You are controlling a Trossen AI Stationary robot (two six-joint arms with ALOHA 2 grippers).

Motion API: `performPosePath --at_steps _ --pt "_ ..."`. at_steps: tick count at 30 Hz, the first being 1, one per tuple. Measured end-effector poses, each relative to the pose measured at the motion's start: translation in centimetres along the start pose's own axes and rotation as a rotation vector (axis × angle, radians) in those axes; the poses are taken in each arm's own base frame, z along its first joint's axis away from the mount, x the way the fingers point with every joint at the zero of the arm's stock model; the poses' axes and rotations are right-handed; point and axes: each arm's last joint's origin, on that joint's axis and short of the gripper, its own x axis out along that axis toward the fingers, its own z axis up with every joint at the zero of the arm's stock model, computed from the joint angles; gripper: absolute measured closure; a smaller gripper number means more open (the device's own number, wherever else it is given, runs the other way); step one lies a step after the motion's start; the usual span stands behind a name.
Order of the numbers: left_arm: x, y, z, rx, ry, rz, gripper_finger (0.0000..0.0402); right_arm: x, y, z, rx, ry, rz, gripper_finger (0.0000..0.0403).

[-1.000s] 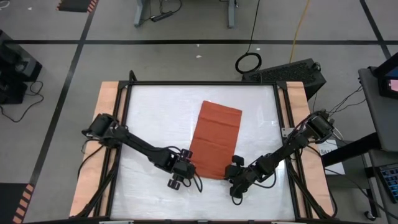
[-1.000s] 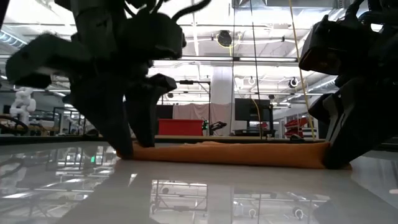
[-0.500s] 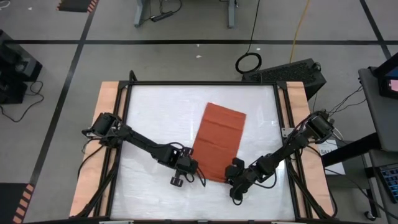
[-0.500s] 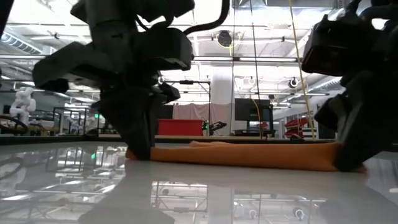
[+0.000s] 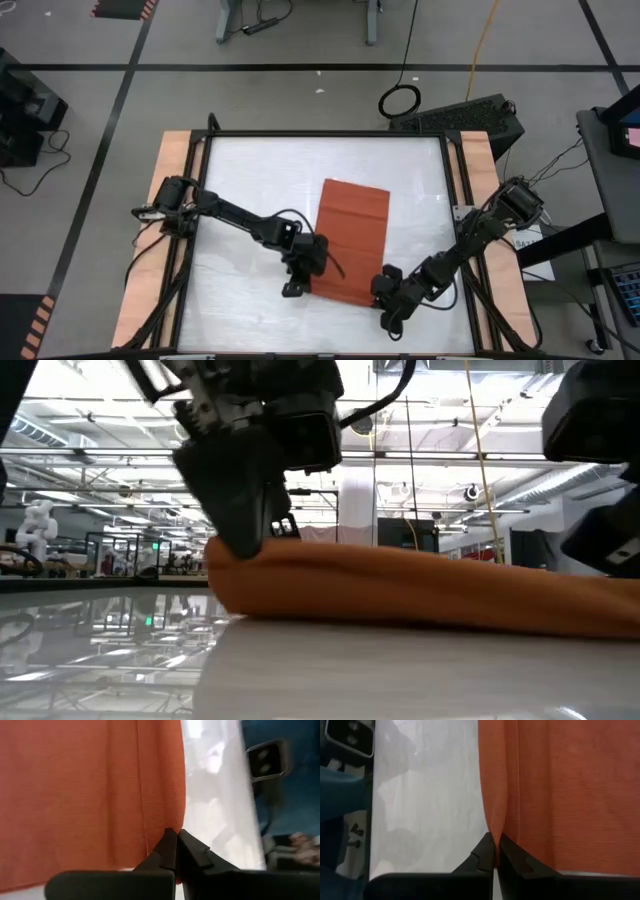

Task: Roll towel into tight, uniform cylinder
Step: Roll the kitchen towel

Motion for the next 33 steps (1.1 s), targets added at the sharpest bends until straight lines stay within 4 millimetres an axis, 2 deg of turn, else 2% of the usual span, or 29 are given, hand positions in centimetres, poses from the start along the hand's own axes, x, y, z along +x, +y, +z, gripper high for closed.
performPosePath --at_steps 7,17,27,33 --pt "-0.4 0.4 0.4 -0.080 -0.018 -0.057 0.0398 -0.1 0.3 -0.3 -0.004 0.027 0.027 0.0401" --pt "1.9 1.9 -0.7 -0.187 0.084 -0.099 0.0396 -0.1 0.6 0.0 0.031 0.064 0.092 0.0401" --pt "2.1 1.7 -0.5 -0.176 0.084 -0.175 0.0391 -0.1 0.9 0.2 0.049 0.068 0.137 0.0399" --pt "2.3 1.8 -0.9 -0.202 0.117 -0.191 0.0390 -0.2 1.0 -0.3 0.040 0.131 0.167 0.0352"
